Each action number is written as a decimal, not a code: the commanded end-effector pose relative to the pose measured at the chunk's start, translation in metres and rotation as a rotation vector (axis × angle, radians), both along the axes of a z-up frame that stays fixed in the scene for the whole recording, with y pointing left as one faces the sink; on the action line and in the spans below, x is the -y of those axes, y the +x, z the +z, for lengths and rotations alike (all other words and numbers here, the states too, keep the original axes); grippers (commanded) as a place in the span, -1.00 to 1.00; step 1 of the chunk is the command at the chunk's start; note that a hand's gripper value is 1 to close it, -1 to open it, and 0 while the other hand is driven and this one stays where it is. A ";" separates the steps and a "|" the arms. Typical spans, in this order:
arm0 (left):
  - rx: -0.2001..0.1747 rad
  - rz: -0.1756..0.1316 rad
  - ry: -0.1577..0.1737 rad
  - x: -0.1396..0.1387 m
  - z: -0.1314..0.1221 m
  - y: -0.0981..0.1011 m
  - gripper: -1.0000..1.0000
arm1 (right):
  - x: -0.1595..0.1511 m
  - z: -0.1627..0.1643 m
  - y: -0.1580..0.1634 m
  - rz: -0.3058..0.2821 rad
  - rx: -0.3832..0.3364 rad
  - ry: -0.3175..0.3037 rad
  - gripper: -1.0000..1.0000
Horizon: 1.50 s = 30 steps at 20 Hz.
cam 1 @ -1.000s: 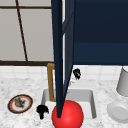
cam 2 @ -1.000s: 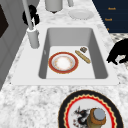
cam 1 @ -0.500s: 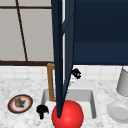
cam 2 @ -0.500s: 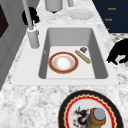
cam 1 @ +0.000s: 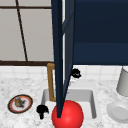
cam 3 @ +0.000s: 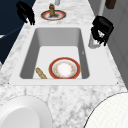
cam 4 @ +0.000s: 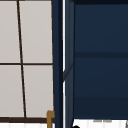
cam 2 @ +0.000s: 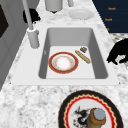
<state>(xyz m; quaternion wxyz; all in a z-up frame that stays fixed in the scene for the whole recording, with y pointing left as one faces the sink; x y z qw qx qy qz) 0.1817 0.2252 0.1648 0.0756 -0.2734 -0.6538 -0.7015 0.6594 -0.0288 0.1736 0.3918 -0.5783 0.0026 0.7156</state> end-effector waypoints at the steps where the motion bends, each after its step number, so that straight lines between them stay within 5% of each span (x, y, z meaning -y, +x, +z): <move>1: 0.000 0.000 0.000 0.000 0.000 0.000 0.00 | -0.030 0.021 0.002 0.001 -0.030 0.010 1.00; 5: 0.000 0.000 0.000 0.000 0.000 0.000 0.00 | -0.036 0.018 -0.003 -0.086 0.101 -0.062 1.00; 12: 0.000 0.000 0.000 0.000 0.000 0.000 0.00 | -0.040 0.008 -0.009 -0.249 0.365 -0.027 1.00; 23: 0.000 0.000 0.000 0.000 0.000 0.000 0.00 | -0.041 -0.002 -0.008 -0.260 0.371 -0.036 1.00; 26: 0.000 0.000 0.000 0.000 0.000 0.000 0.00 | -0.033 -0.017 -0.010 -0.221 0.406 -0.014 1.00; 29: 0.000 0.000 0.000 0.000 0.000 0.000 0.00 | -0.021 -0.021 -0.010 -0.260 0.405 -0.026 1.00; 30: 0.000 0.000 0.000 0.000 0.000 0.000 0.00 | -0.013 -0.019 0.004 -0.281 0.344 0.044 1.00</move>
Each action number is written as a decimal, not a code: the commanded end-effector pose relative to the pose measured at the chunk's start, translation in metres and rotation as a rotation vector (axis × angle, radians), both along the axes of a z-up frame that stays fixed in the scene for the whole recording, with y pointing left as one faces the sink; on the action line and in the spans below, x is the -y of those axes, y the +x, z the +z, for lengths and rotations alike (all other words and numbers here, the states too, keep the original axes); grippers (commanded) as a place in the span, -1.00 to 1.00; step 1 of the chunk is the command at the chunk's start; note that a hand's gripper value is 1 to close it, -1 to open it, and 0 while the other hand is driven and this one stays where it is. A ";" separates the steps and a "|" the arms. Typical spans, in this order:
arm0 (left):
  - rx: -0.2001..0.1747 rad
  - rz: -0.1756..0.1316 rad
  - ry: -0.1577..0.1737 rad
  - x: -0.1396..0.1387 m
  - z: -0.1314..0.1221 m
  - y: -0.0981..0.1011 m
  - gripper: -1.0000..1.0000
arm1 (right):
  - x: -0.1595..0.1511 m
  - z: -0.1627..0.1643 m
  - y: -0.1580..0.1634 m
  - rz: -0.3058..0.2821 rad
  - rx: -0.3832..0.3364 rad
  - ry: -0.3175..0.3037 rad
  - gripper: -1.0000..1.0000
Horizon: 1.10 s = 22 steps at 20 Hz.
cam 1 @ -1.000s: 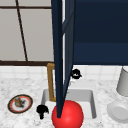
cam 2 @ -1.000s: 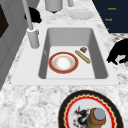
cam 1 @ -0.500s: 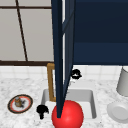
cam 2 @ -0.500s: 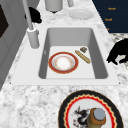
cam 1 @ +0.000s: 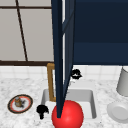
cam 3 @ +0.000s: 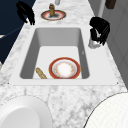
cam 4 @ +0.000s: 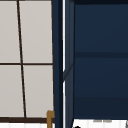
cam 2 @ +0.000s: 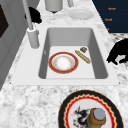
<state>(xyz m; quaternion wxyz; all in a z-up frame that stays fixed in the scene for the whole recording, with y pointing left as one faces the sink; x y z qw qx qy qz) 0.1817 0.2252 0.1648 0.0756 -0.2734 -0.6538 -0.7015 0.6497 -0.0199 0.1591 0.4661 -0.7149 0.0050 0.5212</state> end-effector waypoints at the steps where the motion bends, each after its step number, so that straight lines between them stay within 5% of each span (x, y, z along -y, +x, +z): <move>1: 0.000 0.000 0.000 0.000 0.000 0.000 0.00 | -0.003 -0.001 0.008 -0.017 -0.046 0.125 1.00; 12: 0.000 0.000 0.000 0.000 0.000 0.000 0.00 | -0.006 -0.007 0.016 -0.039 -0.013 0.132 1.00; 15: 0.000 0.000 0.000 0.000 0.000 0.000 0.00 | 0.003 -0.009 0.007 0.005 -0.019 0.134 1.00; 16: 0.000 0.000 0.000 0.000 0.000 0.000 0.00 | 0.004 -0.006 0.010 0.013 -0.018 0.102 -1.00; 22: 0.000 0.000 0.000 0.000 0.000 0.000 0.00 | 0.003 -0.002 0.027 -0.019 -0.029 0.179 -1.00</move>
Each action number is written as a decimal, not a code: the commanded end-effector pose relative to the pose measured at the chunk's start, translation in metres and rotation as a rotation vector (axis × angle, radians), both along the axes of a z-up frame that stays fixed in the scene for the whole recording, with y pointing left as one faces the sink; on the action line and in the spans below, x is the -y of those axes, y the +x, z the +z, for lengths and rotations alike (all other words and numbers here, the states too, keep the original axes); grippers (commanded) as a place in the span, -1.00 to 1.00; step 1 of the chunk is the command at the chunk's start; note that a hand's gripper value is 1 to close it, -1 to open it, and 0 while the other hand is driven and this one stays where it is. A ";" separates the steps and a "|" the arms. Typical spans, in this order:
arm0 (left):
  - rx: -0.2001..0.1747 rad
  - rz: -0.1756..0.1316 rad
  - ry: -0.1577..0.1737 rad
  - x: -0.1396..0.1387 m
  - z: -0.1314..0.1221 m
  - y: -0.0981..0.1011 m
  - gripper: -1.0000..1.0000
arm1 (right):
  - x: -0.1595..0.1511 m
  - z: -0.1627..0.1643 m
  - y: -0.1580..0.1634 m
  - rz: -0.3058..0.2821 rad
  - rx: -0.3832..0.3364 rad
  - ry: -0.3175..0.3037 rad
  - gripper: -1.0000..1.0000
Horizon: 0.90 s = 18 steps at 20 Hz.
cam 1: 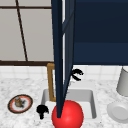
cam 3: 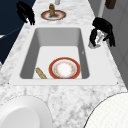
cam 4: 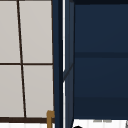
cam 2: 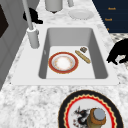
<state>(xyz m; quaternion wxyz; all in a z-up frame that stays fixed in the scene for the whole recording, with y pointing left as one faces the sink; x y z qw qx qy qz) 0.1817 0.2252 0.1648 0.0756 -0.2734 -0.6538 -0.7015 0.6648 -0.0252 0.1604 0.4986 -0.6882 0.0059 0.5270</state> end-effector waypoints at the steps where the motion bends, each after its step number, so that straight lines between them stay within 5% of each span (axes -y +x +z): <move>1: 0.000 0.000 0.000 0.000 0.000 0.000 0.00 | -0.001 -0.003 0.014 0.016 0.009 0.124 -1.00; 10: 0.000 0.000 0.000 0.000 0.000 0.000 0.00 | 0.004 -0.007 0.034 0.036 -0.007 0.291 -1.00; 18: 0.000 0.000 0.000 0.000 0.000 0.000 0.00 | 0.017 -0.012 0.023 0.000 -0.050 0.342 -1.00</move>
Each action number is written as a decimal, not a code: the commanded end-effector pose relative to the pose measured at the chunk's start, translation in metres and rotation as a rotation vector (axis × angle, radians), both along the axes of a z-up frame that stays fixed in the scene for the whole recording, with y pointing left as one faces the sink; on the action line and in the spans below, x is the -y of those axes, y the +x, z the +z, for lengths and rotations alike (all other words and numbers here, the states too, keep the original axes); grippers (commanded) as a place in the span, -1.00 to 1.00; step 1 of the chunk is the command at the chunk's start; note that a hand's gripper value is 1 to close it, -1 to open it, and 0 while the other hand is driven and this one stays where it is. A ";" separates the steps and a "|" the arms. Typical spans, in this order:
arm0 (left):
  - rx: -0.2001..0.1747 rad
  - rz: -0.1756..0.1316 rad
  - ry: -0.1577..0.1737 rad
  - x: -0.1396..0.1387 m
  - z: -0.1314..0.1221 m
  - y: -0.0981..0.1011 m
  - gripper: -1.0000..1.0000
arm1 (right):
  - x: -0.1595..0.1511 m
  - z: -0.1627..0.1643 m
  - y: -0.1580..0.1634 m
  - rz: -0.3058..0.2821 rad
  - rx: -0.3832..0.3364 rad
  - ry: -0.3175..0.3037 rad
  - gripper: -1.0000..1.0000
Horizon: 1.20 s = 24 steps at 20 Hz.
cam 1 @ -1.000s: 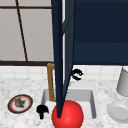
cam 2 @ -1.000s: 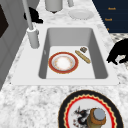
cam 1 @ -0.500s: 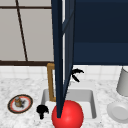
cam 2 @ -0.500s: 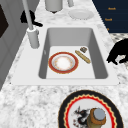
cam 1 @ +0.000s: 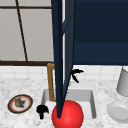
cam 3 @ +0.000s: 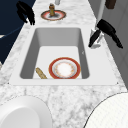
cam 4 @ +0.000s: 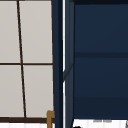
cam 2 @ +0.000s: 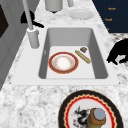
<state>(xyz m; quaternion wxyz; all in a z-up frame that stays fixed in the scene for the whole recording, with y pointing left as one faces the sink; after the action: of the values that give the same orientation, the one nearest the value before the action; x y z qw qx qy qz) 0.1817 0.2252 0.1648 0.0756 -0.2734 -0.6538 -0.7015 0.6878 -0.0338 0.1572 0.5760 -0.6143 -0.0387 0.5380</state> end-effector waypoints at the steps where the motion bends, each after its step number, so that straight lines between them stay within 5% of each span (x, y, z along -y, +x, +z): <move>1: 0.000 0.000 0.000 0.000 0.000 0.000 0.00 | 0.009 -0.008 0.000 0.008 0.000 0.125 -1.00; 12: 0.000 0.000 0.000 0.000 0.000 0.000 0.00 | 0.014 -0.005 0.003 0.011 -0.023 0.239 -1.00; 13: 0.000 0.000 0.000 0.000 0.000 0.000 0.00 | 0.014 -0.005 0.005 0.010 -0.024 0.243 1.00; 17: 0.000 0.000 0.000 0.000 0.000 0.000 0.00 | 0.021 -0.007 0.001 0.032 -0.100 0.272 1.00; 24: 0.000 0.000 0.000 0.000 0.000 0.000 0.00 | -0.013 0.001 0.011 0.068 -0.311 0.151 1.00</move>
<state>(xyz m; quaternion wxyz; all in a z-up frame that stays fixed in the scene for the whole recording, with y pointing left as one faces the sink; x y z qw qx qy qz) 0.1817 0.2252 0.1648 0.0756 -0.2734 -0.6538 -0.7015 0.6896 -0.0440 0.1599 0.6056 -0.4783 0.0037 0.6360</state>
